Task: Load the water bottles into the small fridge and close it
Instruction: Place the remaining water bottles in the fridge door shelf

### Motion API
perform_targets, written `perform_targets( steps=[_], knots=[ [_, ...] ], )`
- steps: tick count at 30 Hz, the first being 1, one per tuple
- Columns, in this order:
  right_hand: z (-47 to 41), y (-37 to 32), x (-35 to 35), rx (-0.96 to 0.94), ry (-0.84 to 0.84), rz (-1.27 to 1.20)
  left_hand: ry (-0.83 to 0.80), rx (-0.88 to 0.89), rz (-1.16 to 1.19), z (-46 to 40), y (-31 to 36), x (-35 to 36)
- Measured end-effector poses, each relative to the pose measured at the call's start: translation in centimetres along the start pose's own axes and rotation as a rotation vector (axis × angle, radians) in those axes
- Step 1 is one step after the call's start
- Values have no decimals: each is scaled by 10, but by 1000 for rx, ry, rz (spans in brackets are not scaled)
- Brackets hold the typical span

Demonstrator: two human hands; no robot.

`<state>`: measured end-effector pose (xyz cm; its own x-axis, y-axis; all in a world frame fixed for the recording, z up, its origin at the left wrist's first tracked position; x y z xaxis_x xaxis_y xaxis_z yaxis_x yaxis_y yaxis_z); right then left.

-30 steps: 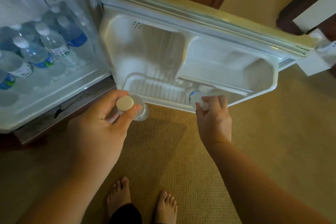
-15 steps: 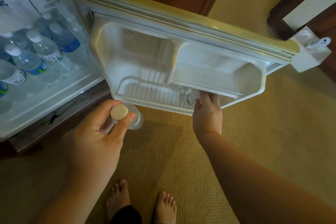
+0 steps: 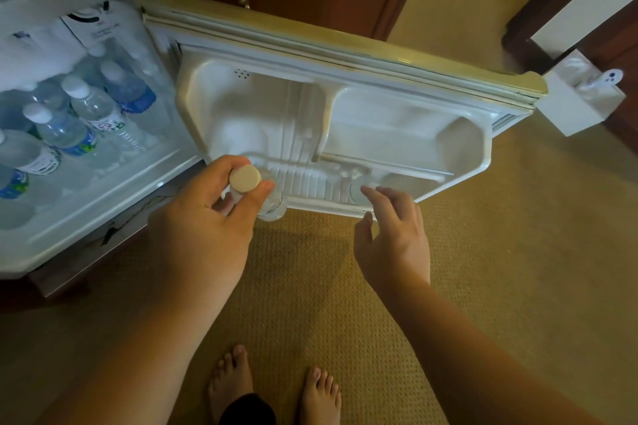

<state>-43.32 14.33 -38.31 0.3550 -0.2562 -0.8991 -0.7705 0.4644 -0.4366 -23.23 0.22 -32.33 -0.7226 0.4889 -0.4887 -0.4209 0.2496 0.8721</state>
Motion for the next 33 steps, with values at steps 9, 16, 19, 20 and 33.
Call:
perform_targets(
  steps=[9,16,19,20,33],
  knots=[
    [-45,-15,-105,-74,187,221,45,43,-33,-32,-5,25],
    [-110,4,-111,37,-85,384,35,36,-27,-41,-19,51],
    [-114,7,-108,27,-96,367,44,47,-18,-50,-14,54],
    [-114,6,-108,27,-94,357,51,45,-5,-52,-14,55],
    [-104,3,-107,10,-121,380,152,19,-17,-35,-15,30]
  ],
)
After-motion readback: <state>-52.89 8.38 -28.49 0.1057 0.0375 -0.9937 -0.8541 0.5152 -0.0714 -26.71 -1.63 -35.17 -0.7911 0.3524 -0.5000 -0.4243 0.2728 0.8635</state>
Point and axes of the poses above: each hand's wrist, its own z-axis away from the middle knuckle, its own x-axis out of the palm, y = z × x, the point moved 4 cm from there along -z, towards the middle knuckle, and after that the axes turned 15 degrees about -y, right-handed, at the moved point
